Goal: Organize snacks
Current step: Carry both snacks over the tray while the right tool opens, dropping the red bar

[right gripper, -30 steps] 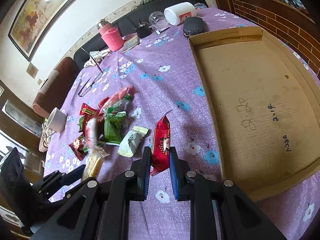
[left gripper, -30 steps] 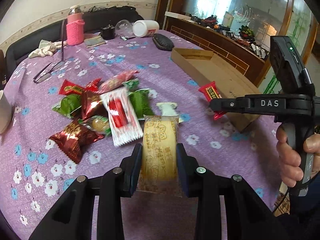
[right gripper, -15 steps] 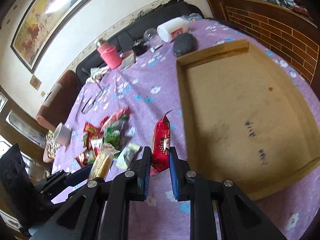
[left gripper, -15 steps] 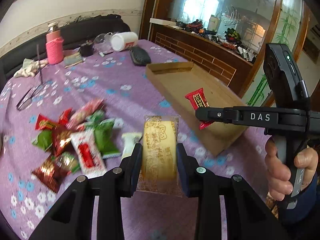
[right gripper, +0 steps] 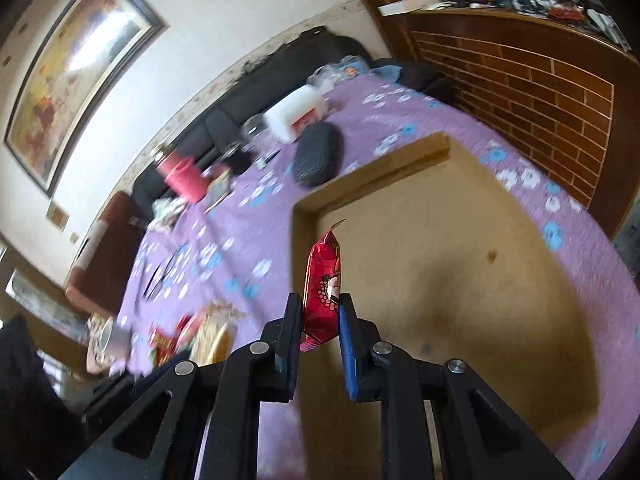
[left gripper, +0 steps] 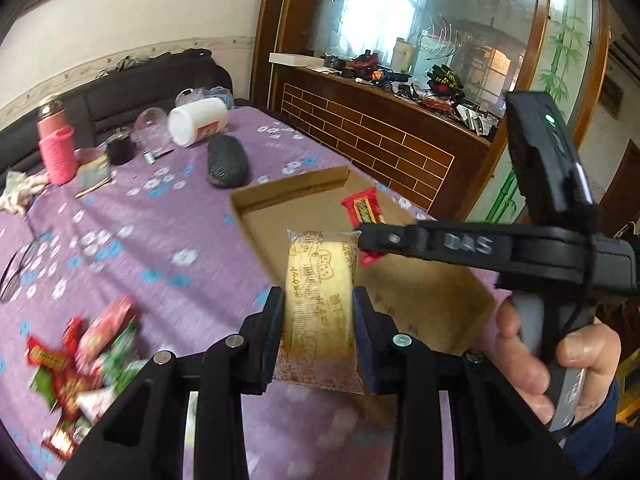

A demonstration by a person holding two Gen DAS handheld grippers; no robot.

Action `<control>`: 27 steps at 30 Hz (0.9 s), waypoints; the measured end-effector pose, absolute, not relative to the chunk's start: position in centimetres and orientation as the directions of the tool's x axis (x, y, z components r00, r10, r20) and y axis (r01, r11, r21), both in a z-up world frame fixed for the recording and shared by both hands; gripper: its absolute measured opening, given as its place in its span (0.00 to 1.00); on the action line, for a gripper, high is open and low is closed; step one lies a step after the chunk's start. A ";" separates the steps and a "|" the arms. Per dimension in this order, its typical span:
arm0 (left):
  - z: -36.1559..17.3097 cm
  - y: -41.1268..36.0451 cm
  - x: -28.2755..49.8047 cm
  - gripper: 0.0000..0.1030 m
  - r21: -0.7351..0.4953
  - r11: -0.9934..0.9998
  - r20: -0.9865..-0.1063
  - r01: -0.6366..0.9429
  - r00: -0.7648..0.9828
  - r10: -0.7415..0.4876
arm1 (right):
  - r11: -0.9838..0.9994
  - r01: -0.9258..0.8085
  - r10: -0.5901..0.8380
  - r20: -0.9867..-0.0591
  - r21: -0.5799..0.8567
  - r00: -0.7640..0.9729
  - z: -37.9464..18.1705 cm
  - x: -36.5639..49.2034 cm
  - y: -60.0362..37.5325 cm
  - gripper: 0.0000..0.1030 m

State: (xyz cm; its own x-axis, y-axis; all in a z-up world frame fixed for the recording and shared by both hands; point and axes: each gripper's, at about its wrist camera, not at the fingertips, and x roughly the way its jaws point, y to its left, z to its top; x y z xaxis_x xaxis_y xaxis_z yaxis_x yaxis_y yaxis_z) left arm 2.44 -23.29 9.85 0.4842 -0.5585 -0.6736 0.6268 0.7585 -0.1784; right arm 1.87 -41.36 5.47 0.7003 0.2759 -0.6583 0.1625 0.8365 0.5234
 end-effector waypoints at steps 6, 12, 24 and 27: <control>6.8 -27.8 6.3 0.32 -0.246 0.773 -0.678 0.585 0.466 -0.568 | 0.818 0.280 0.207 -0.712 0.503 0.671 3.8 7.3 -44.7 0.18; 3.7 -29.8 7.6 0.32 -0.206 0.800 -0.712 0.564 0.475 -0.518 | 0.815 0.309 0.210 -0.745 0.491 0.633 0.7 9.2 -46.1 0.18; 2.3 -30.1 7.9 0.31 -0.211 0.789 -0.736 0.576 0.438 -0.516 | 0.831 0.311 0.217 -0.783 0.462 0.582 -1.5 9.8 -45.7 0.18; 2.4 -30.0 7.8 0.31 -0.214 0.790 -0.731 0.574 0.442 -0.519 | 0.830 0.311 0.214 -0.780 0.462 0.588 -1.4 9.5 -45.6 0.18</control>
